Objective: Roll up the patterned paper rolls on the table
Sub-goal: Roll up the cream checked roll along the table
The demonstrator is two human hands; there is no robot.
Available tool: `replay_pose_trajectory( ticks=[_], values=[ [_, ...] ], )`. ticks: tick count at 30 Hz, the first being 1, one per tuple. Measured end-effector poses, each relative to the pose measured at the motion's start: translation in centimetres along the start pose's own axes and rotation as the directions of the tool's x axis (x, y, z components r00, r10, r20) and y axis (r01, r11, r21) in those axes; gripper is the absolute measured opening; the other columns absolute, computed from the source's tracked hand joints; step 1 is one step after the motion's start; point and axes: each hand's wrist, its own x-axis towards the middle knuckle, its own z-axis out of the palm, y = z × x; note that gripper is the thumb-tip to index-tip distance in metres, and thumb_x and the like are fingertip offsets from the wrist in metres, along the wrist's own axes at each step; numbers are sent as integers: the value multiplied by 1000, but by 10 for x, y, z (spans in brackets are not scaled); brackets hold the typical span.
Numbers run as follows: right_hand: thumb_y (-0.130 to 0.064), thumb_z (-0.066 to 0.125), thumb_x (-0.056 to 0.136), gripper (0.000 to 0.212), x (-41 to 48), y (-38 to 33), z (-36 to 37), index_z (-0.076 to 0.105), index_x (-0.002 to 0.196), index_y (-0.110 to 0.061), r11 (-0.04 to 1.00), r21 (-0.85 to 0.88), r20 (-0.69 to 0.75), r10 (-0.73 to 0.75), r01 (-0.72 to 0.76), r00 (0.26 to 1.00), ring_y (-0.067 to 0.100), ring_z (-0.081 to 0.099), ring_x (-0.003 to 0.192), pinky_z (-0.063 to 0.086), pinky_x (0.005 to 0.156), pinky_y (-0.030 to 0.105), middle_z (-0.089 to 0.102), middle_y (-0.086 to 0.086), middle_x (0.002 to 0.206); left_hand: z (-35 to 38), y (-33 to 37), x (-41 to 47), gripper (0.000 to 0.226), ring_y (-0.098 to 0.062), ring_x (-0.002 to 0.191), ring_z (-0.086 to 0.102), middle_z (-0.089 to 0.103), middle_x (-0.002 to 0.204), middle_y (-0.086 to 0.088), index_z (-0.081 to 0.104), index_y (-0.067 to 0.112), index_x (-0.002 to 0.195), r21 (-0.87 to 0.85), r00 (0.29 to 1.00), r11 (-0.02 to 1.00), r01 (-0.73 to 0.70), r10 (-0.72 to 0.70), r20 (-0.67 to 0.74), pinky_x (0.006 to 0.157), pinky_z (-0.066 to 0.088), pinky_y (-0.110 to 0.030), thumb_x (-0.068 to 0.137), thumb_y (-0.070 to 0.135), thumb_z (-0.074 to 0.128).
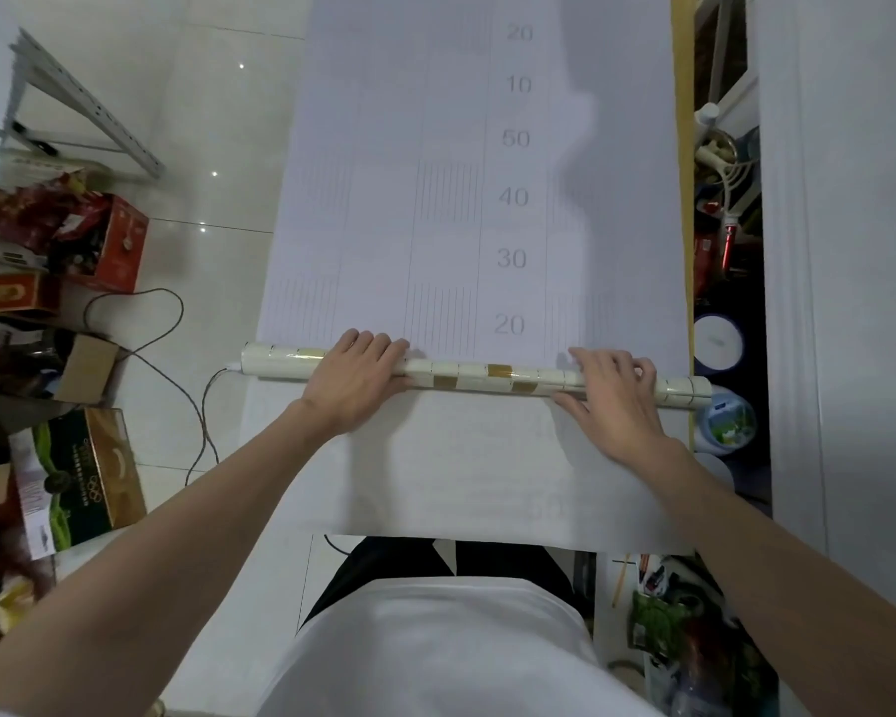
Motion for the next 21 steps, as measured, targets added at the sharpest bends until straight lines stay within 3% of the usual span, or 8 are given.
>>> replay_pose_trajectory(
  ticks=[3,6,9,11,13,15,18,21],
  values=[
    [-57,48,92,41,-1,1,0,46,123,-31,999,28,-3,-22,22,1000,19,46,110,24,94,38,57,-6,117,1,-5,-2,42,-28,88,56,60,108,-7,53,15,122,-14,999,999,-36,36,16,92,38,-37,101,46,35],
    [-64,51,89,54,-5,1,5,47,130,-29,999,-14,27,-39,40,999,24,42,117,25,97,42,45,1,129,2,-6,-2,59,-32,105,52,50,125,-14,53,16,128,14,998,999,-34,33,56,99,38,-43,92,62,48],
    [-62,52,88,53,-4,-1,4,51,129,-29,998,-51,11,-27,27,1000,24,44,109,27,95,41,46,1,119,-1,-4,3,52,-29,92,51,53,110,-12,53,15,126,32,998,999,-26,24,61,90,40,-40,94,56,51],
    [-56,49,91,42,-1,-1,1,50,124,-31,1000,2,-16,5,-5,1000,20,45,105,27,93,39,51,-3,113,0,-4,4,46,-29,85,53,57,103,-10,53,12,127,-1,999,999,-32,32,29,86,40,-39,100,47,40],
    [-53,46,93,29,1,-1,-2,46,115,-33,994,97,-42,50,-46,998,16,43,104,29,93,39,54,-7,109,1,-4,4,48,-30,84,56,62,102,-9,53,10,125,-36,1000,999,-14,15,15,87,40,-38,103,43,24],
    [-56,38,96,29,2,0,-1,46,113,-34,996,86,-49,24,-20,999,17,44,108,29,93,40,53,-8,114,4,-4,5,51,-28,93,54,58,112,-8,51,14,122,-24,1000,1000,-15,15,17,91,38,-38,102,47,18],
    [-64,48,91,48,3,3,3,48,127,-32,1000,12,-15,-15,15,1000,23,41,117,25,96,42,43,-1,129,7,-2,6,57,-30,98,48,50,116,-10,51,17,123,31,1000,999,11,-11,-3,92,37,-41,95,64,36],
    [-61,50,90,51,7,4,1,49,132,-32,999,-34,-5,-7,7,1000,24,44,110,27,94,42,46,0,120,6,1,8,58,-29,89,49,54,105,-9,53,14,122,79,998,996,51,-52,18,86,39,-40,93,63,40]
  ],
)
